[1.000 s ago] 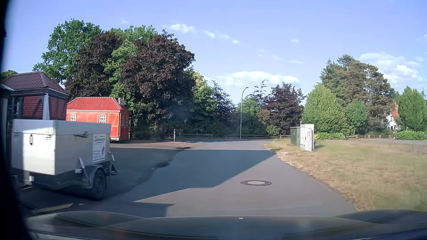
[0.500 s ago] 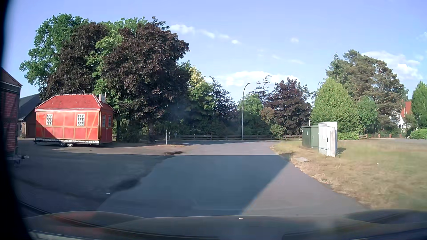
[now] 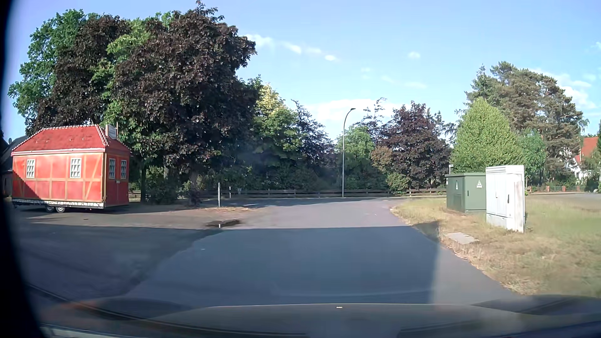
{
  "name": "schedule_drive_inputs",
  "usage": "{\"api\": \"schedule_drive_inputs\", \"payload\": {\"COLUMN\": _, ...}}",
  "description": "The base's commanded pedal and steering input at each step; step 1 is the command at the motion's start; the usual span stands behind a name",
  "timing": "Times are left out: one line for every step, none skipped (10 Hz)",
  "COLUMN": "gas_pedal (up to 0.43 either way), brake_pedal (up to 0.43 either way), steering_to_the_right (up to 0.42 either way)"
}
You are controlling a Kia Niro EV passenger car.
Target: Follow the waypoints while adhering to traffic rules and regulations
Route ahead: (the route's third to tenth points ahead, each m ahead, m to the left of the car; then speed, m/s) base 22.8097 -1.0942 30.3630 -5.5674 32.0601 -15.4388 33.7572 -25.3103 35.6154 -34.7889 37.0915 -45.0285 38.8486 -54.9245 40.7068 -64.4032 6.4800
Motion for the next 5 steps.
{"api": "schedule_drive_inputs", "payload": {"gas_pedal": 0.0, "brake_pedal": 0.006, "steering_to_the_right": 0.008}}
{"api": "schedule_drive_inputs", "payload": {"gas_pedal": 0.0, "brake_pedal": 0.006, "steering_to_the_right": 0.008}}
{"api": "schedule_drive_inputs", "payload": {"gas_pedal": 0.0, "brake_pedal": 0.006, "steering_to_the_right": 0.008}}
{"api": "schedule_drive_inputs", "payload": {"gas_pedal": 0.0, "brake_pedal": 0.006, "steering_to_the_right": 0.009}}
{"api": "schedule_drive_inputs", "payload": {"gas_pedal": 0.0, "brake_pedal": 0.006, "steering_to_the_right": 0.009}}
